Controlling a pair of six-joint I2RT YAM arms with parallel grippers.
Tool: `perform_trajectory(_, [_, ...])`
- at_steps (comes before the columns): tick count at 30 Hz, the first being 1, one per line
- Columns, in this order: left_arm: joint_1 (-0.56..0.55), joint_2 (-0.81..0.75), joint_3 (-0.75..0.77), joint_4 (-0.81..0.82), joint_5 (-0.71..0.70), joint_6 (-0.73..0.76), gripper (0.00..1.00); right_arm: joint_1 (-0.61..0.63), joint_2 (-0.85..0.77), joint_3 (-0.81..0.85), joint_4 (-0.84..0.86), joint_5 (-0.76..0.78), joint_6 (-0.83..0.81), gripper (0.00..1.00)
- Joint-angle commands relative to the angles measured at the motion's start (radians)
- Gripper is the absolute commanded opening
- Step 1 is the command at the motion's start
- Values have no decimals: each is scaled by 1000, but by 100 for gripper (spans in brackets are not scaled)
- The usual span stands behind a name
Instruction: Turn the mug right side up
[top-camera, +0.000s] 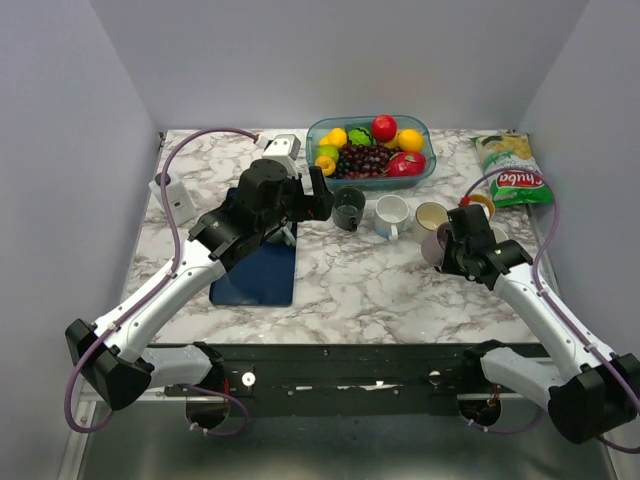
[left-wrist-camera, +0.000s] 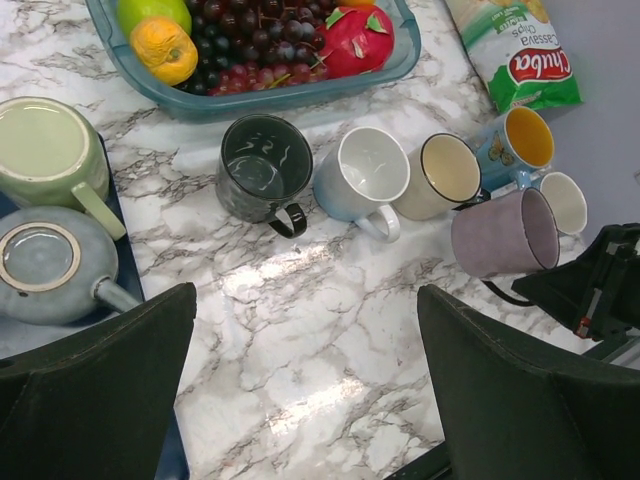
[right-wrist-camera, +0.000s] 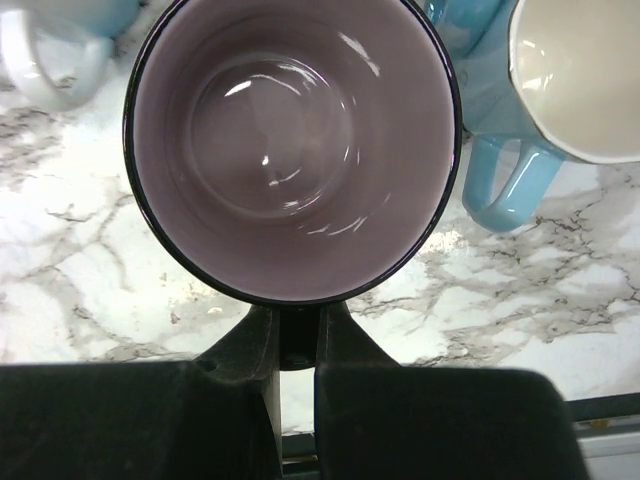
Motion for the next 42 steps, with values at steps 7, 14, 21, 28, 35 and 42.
perform_trajectory(7, [-3, 20, 28, -4, -12, 12, 99, 2, 63, -69, 96, 56, 59, 1])
perform_trajectory(14, [-3, 22, 19, -16, -23, 6, 99, 2, 139, -83, 119, 63, 73, 1])
perform_trajectory(21, [-1, 26, 11, -22, -32, 6, 99, 2, 204, -75, 138, 129, 78, 1])
perform_trajectory(28, [-1, 25, 5, -30, -51, 1, 99, 2, 227, -60, 124, 128, 79, 42])
perform_trajectory(35, [-3, 31, -9, -40, -121, -11, 99, 2, 164, -57, 119, 60, 50, 60])
perform_trajectory(42, [-1, 58, -4, -119, -207, -59, 99, 2, 98, 29, 53, 30, 50, 72])
